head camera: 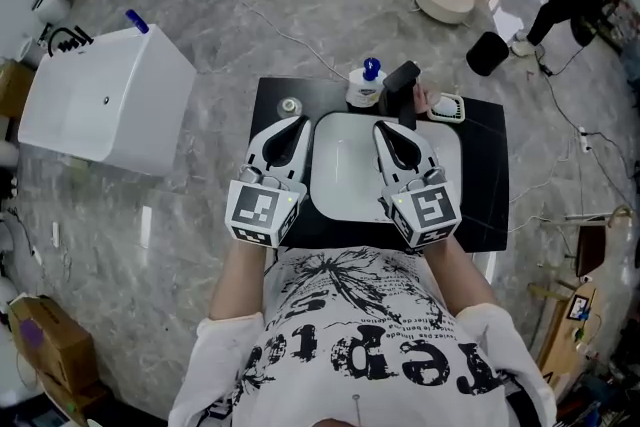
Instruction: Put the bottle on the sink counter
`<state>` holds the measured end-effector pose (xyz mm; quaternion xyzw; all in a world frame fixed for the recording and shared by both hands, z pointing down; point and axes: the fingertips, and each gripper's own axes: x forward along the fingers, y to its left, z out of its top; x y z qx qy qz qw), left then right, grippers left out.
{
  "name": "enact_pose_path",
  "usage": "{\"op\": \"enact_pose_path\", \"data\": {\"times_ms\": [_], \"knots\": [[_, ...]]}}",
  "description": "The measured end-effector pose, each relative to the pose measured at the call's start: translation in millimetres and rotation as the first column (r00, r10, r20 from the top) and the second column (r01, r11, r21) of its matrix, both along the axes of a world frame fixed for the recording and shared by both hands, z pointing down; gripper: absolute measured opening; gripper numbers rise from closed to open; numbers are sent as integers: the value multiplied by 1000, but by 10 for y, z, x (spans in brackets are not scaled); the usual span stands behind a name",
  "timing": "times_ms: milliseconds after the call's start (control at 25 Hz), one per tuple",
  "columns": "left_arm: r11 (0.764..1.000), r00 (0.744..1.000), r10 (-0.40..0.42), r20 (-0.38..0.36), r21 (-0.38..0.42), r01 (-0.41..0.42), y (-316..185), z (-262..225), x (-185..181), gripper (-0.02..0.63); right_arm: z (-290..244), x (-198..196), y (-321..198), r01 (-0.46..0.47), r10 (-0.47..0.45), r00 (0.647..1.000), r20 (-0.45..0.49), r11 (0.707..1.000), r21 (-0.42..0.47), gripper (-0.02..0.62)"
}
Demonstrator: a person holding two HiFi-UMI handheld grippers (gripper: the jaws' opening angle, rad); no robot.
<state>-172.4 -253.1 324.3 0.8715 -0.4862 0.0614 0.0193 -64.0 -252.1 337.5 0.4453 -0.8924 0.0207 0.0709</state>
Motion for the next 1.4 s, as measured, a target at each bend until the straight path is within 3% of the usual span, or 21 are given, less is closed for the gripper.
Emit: {"op": "enact_pose_path", "data": {"times_ms": [440, 840, 1120, 1400], "knots": [[999, 999, 30, 26, 44, -31, 176, -124, 157, 14, -100, 40, 150, 46, -46, 999, -9, 999, 17, 12], [996, 997, 73, 21, 45, -74, 133, -110, 153, 14, -49, 24, 92, 32, -32, 999, -5, 999, 9, 12], [997, 997, 69, 25, 20, -69, 89, -75, 136, 14, -4, -89, 115, 76, -76, 996, -38, 997, -5, 12], [996, 996, 83, 22, 34, -84, 66, -77, 154, 15, -8, -32, 73, 50, -49, 998, -31, 999, 6, 12]]}}
